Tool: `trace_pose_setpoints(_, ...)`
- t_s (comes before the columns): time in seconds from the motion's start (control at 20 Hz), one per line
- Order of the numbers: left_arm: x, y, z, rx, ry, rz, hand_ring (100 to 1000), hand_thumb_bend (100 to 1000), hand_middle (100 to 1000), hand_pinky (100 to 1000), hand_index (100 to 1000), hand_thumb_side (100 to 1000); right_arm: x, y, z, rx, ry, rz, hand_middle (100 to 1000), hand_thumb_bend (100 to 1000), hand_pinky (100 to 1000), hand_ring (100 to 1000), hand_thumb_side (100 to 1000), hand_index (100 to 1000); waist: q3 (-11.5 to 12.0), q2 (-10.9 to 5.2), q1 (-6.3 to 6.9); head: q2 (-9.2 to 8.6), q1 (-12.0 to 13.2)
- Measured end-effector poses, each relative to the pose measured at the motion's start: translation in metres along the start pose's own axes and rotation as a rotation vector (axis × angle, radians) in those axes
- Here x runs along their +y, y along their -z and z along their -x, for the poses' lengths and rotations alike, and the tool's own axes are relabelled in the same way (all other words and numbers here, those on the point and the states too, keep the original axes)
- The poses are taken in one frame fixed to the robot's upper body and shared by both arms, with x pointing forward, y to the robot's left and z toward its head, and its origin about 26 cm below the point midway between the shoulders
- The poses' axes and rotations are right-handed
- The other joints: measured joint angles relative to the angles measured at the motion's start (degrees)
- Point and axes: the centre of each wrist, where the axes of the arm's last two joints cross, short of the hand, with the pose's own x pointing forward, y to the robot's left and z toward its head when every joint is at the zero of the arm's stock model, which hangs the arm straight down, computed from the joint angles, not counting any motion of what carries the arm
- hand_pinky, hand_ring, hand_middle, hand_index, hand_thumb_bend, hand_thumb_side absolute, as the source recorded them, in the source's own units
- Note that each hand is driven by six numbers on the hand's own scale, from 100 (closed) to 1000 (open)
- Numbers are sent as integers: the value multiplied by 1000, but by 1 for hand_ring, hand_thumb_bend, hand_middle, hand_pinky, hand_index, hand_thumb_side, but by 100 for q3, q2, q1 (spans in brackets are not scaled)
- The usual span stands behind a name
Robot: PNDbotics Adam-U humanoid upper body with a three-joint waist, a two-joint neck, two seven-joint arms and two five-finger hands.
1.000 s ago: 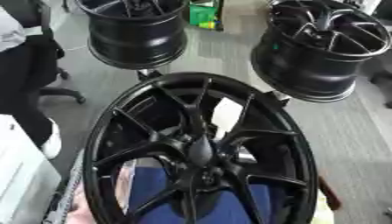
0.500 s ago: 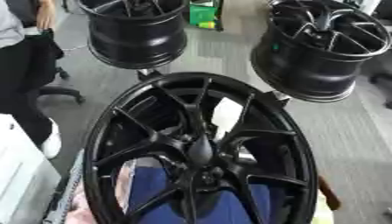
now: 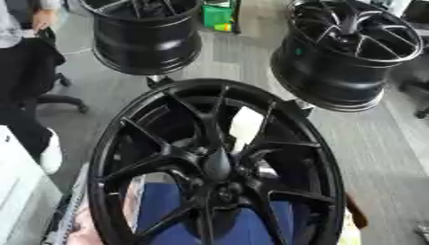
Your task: Pull the pin out of the wheel hub.
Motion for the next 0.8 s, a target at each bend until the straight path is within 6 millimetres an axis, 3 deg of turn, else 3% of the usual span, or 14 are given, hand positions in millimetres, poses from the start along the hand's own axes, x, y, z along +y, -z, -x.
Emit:
trace_pose_setpoints(0.05,0,0,0,1,0,1,820,210,713,752,830,571,1,3,-3,-28,-19,-33,794,124,868,846,391,878,9,0,-8,0,-14)
trace_pose_setpoints(0.1,0,0,0,1,0,2,820,212,713,752,831,569,3,7,-6,-55,-37,-66,801,202,871,858,402,883,14,0,-18,0,-28)
trace_pose_setpoints(0.15,0,0,0,1,-1,4,820,212,713,752,830,569,4,10,-8,-80,-55,-101,803,176,872,860,403,883,15,0,-28,-1,-38)
trace_pose_setpoints(0.4,-1,2,-1,-7,-2,16,820,210,713,752,830,570,6,25,-21,-198,-158,-254,822,311,880,887,413,890,-7,5,-99,-1,-73)
trace_pose_setpoints(0.8,0,4,-2,-14,4,23,820,213,713,753,831,567,0,58,-43,-365,-278,-378,835,365,890,901,415,904,-80,22,-174,0,-103)
